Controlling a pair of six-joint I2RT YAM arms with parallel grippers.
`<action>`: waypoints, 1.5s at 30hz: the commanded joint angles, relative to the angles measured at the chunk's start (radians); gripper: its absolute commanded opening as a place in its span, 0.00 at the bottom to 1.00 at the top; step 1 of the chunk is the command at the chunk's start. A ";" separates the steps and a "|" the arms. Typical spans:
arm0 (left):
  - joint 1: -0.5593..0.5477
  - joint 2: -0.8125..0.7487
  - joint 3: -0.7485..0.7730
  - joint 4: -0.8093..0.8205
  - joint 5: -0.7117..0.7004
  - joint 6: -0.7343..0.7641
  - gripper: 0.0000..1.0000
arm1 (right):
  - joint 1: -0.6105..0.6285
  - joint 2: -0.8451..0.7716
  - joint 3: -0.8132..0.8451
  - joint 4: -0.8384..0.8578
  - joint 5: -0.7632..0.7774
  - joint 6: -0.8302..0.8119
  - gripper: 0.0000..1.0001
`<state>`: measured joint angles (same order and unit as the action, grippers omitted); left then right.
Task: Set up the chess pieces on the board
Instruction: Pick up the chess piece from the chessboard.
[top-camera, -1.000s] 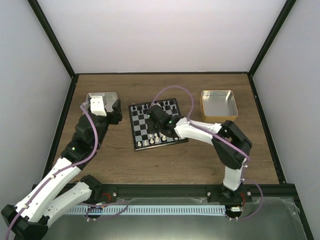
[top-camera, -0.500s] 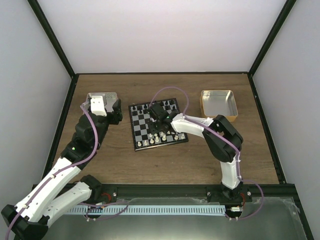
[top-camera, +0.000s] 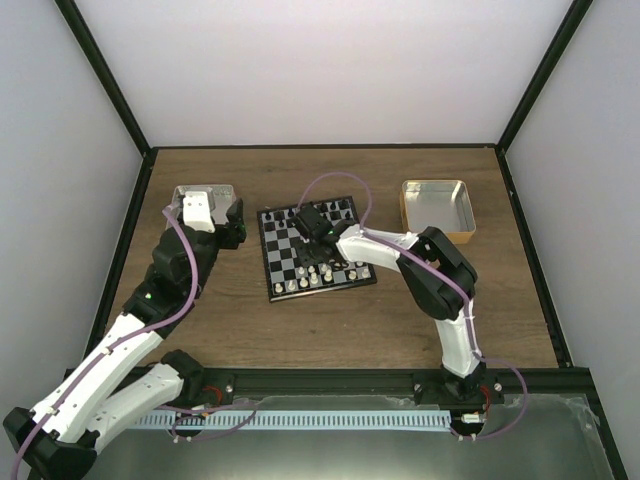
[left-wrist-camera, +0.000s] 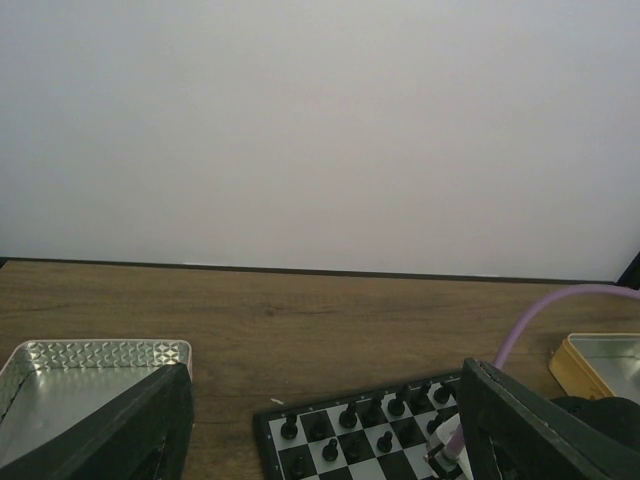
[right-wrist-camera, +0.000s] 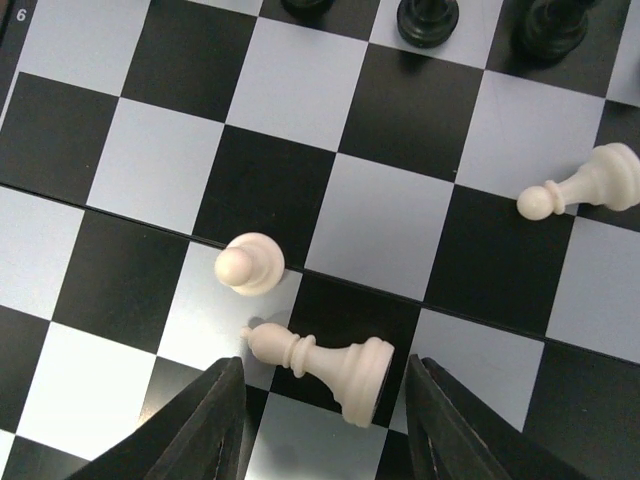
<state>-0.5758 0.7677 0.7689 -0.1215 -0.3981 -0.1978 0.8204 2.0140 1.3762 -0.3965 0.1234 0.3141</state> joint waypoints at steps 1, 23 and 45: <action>0.006 -0.001 -0.001 0.002 0.005 0.009 0.74 | -0.006 0.021 0.053 -0.019 0.019 -0.014 0.46; 0.006 0.001 0.000 0.004 0.005 0.009 0.74 | -0.006 -0.044 0.035 0.052 0.081 0.120 0.36; 0.007 0.001 0.000 0.002 0.007 0.003 0.74 | -0.008 0.022 0.062 0.080 0.099 0.172 0.32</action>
<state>-0.5755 0.7685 0.7689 -0.1215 -0.3954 -0.1982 0.8192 2.0205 1.3872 -0.3412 0.2058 0.4679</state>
